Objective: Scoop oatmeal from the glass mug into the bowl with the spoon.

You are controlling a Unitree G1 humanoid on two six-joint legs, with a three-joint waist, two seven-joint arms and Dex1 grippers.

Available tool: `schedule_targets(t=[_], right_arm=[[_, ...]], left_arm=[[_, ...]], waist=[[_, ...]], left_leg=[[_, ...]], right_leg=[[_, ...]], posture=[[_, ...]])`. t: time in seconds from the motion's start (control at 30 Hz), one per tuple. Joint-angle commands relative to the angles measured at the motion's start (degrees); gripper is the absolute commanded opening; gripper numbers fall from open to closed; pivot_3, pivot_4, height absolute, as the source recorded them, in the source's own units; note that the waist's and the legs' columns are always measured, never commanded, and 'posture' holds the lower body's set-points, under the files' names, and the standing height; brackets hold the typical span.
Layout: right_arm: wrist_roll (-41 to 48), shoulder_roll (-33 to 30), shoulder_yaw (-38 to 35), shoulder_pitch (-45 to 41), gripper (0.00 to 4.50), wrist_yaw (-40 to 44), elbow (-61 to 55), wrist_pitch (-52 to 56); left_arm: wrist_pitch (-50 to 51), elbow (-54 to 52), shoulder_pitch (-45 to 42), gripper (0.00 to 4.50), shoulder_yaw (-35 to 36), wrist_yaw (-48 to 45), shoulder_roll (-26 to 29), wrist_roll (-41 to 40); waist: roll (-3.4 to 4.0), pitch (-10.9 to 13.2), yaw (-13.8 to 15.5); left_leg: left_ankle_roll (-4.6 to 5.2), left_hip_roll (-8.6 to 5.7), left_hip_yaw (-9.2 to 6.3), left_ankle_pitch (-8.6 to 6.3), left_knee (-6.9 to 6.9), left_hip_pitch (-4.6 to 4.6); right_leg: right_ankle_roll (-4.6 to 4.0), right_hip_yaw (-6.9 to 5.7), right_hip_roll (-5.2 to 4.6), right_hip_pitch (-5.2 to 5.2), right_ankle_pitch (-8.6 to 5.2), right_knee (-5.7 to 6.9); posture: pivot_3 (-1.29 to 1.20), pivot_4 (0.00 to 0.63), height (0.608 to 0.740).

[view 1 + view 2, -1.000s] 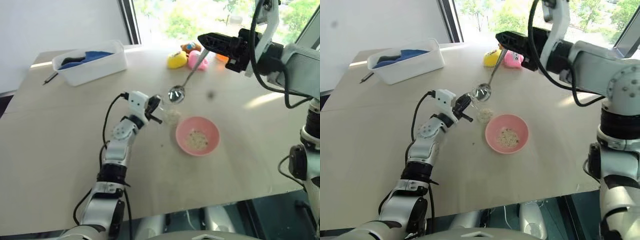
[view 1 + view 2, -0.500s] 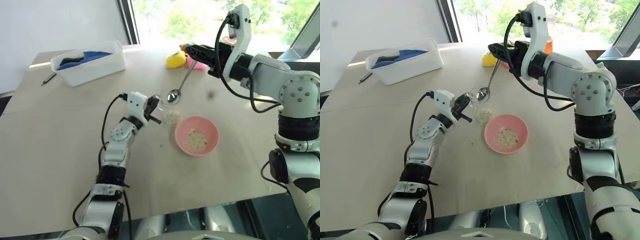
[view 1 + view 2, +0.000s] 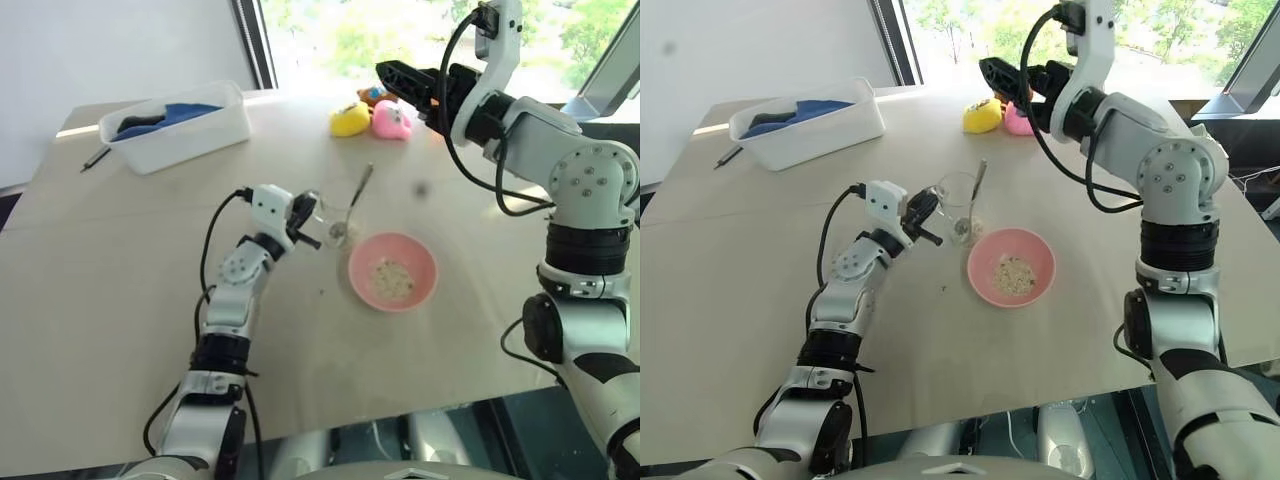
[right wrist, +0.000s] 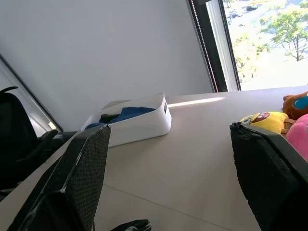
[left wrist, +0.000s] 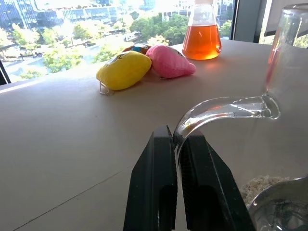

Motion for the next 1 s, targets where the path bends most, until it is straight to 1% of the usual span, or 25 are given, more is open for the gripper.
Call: schedule_targets(t=[0.03, 0.07, 0.1, 0.13, 0.3, 0.47, 0.53, 0.63, 0.7, 0.77, 0.8, 0.83, 0.87, 0.9, 0.93, 1.0], right_arm=[[-0.4, 0.6, -2.0, -1.8, 4.04, 0.8, -1.5, -0.4], [-0.7, 0.6, -2.1, -1.9, 4.04, 1.1, -1.4, -0.4], [-1.0, 0.6, -2.1, -2.1, 4.04, 1.3, -1.2, -0.4], [-1.3, 0.7, -2.1, -2.2, 4.04, 1.6, -1.0, -0.4], [-1.7, 0.7, -2.4, -1.9, 4.04, 2.3, -1.2, 0.0], [-5.5, -2.4, -2.5, 1.0, 4.04, 6.0, -0.8, -2.3], [-8.0, -4.7, -1.5, 4.3, 4.04, 10.0, -1.7, -4.5], [-12.8, -8.7, 1.1, 11.3, 4.04, 18.3, -3.1, -9.9], [-13.5, -10.2, 1.0, 15.4, 4.04, 22.9, -3.5, -11.8], [-15.3, -13.1, 1.3, 20.8, 4.04, 29.5, -3.1, -15.3], [-16.4, -14.9, 1.6, 23.8, 4.04, 32.7, -3.0, -16.8], [-17.4, -16.4, 1.6, 27.0, 4.04, 35.7, -2.9, -18.4], [-18.1, -17.9, 1.6, 30.4, 4.27, 38.3, -2.9, -19.6], [-18.5, -19.0, 1.3, 33.4, 4.50, 40.8, -3.0, -21.0], [-19.3, -20.2, 1.2, 36.5, 4.50, 43.6, -3.2, -23.2], [-20.3, -21.7, 0.8, 41.0, 4.50, 47.8, -3.2, -26.7]], left_arm=[[-0.3, -1.0, 0.3, 1.71, -0.1, -0.4, 0.3, 0.0], [-0.4, -0.9, 0.3, 2.43, -0.1, -0.4, 0.4, 0.1], [-0.3, -1.0, 0.4, 2.44, -0.2, -0.4, 0.4, 0.3], [-0.2, -1.1, 0.5, 2.73, -0.3, -0.4, 0.4, 0.4], [0.7, -5.2, 3.1, 2.73, -0.3, -0.5, 1.1, 0.2], [4.7, -16.9, 9.4, 2.73, 0.3, -2.0, 3.8, -1.4], [6.8, -22.0, 12.3, 2.73, 1.1, -2.5, 5.0, -2.6], [10.3, -29.3, 17.1, 2.73, 2.3, -2.6, 6.3, -5.1], [11.9, -33.1, 20.3, 2.73, 2.7, -2.8, 6.9, -6.2], [13.3, -36.4, 25.0, 2.73, 3.0, -3.1, 7.5, -7.2], [13.6, -37.7, 27.3, 3.15, 3.3, -3.0, 7.6, -7.4], [13.8, -38.8, 29.8, 3.27, 3.8, -2.8, 7.7, -7.7], [13.7, -39.7, 32.1, 3.53, 4.3, -2.9, 7.8, -7.9], [13.6, -40.4, 34.1, 3.94, 4.8, -3.0, 8.0, -8.3], [13.5, -41.0, 36.0, 4.46, 5.3, -3.2, 8.1, -8.7], [12.4, -41.7, 38.6, 4.46, 6.0, -3.2, 8.2, -8.6]], waist=[[0.00, 0.0, 0.0], [0.00, 0.0, 0.0], [0.00, 0.0, 0.0], [0.00, 0.0, 0.0], [0.00, 0.0, -0.1], [0.01, 0.0, 0.0], [0.00, 0.0, 0.3], [0.00, 0.0, 0.4], [0.00, 0.0, 0.3], [0.02, 0.0, 0.2], [0.03, 0.0, 0.2], [0.03, 0.0, 0.2], [0.02, 0.0, 0.4], [0.02, 0.0, 0.5], [0.02, 0.0, 0.6], [0.03, 0.0, 0.9]], left_leg=[[0.00, 0.00, 0.00, 0.00, 0.00, -0.02], [0.00, 0.00, -0.01, 0.00, 0.00, -0.02], [0.00, 0.00, 0.00, 0.00, -0.01, -0.02], [0.00, 0.00, 0.00, 0.00, -0.01, -0.02], [0.00, 0.00, 0.00, 0.00, -0.02, -0.02], [0.00, 0.02, 0.00, 0.00, -0.08, -0.04], [0.00, 0.02, -0.01, 0.00, -0.08, -0.06], [0.01, -0.02, -0.02, -0.01, -0.07, -0.08], [0.01, -0.01, 0.00, -0.01, -0.07, -0.08], [0.01, 0.02, 0.03, -0.01, -0.14, -0.07], [0.01, 0.05, 0.05, -0.01, -0.14, -0.06], [0.01, 0.06, 0.07, -0.01, -0.14, -0.04], [0.01, 0.06, 0.06, -0.01, -0.14, -0.03], [0.01, 0.09, 0.05, -0.01, -0.14, 0.00], [0.01, 0.09, 0.06, -0.02, -0.16, 0.03], [0.01, 0.09, 0.07, -0.02, -0.15, 0.03]], right_leg=[[0.00, 0.00, 0.00, -0.02, 0.00, 0.00], [0.00, -0.01, 0.00, -0.03, 0.00, 0.00], [0.00, 0.00, 0.00, -0.03, 0.00, -0.01], [0.00, 0.00, 0.00, -0.03, 0.00, -0.01], [0.00, 0.02, 0.00, -0.03, 0.00, -0.01], [0.00, 0.04, -0.01, -0.07, 0.00, -0.05], [-0.01, 0.02, -0.02, -0.06, 0.00, -0.06], [0.00, 0.01, -0.05, -0.03, 0.00, -0.10], [0.00, 0.03, -0.05, -0.04, 0.00, -0.10], [0.00, 0.07, -0.04, -0.07, 0.00, -0.11], [-0.01, 0.09, -0.01, -0.07, 0.00, -0.10], [0.00, 0.10, 0.00, -0.06, 0.00, -0.10], [0.00, 0.10, 0.00, -0.06, 0.00, -0.10], [-0.01, 0.08, 0.01, 0.00, -0.01, -0.13], [-0.01, 0.09, 0.01, 0.04, -0.01, -0.16], [-0.01, 0.09, 0.01, 0.05, -0.01, -0.14]], posture=[[0.00, 0.150, 0.740], [0.00, 0.150, 0.740], [0.00, 0.150, 0.740], [0.00, 0.150, 0.740], [0.00, 0.150, 0.740], [0.00, 0.150, 0.740], [0.00, 0.150, 0.740], [0.00, 0.150, 0.740], [0.00, 0.150, 0.740], [0.00, 0.150, 0.740], [0.00, 0.150, 0.740], [0.00, 0.150, 0.740], [0.00, 0.150, 0.740], [0.00, 0.150, 0.740], [0.00, 0.150, 0.740], [0.00, 0.150, 0.740]])
